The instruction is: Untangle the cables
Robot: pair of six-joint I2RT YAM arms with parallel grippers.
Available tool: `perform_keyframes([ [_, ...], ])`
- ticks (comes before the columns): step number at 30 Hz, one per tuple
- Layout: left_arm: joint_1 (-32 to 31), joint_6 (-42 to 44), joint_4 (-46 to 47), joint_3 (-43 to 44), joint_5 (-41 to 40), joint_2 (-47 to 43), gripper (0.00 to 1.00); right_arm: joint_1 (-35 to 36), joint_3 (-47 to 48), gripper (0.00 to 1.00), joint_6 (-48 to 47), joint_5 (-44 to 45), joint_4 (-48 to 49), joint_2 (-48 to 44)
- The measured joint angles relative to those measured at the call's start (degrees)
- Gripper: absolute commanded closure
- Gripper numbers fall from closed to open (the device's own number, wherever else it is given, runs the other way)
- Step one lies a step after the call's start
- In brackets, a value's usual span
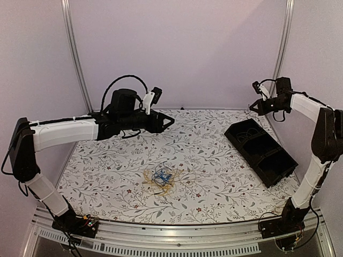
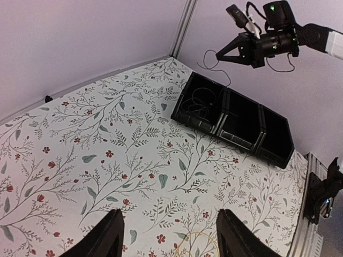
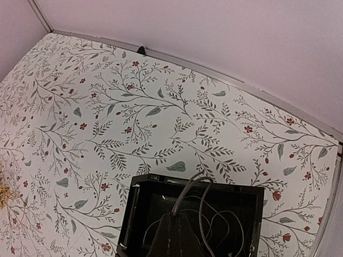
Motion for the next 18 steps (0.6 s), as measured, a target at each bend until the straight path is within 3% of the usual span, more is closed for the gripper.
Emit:
perform_keyframes([
  [18, 0.0, -0.11, -0.04, 0.0, 0.7, 0.33, 0.4, 1.64, -1.7, 1.0, -1.11, -0.35, -5.31, 8.85],
])
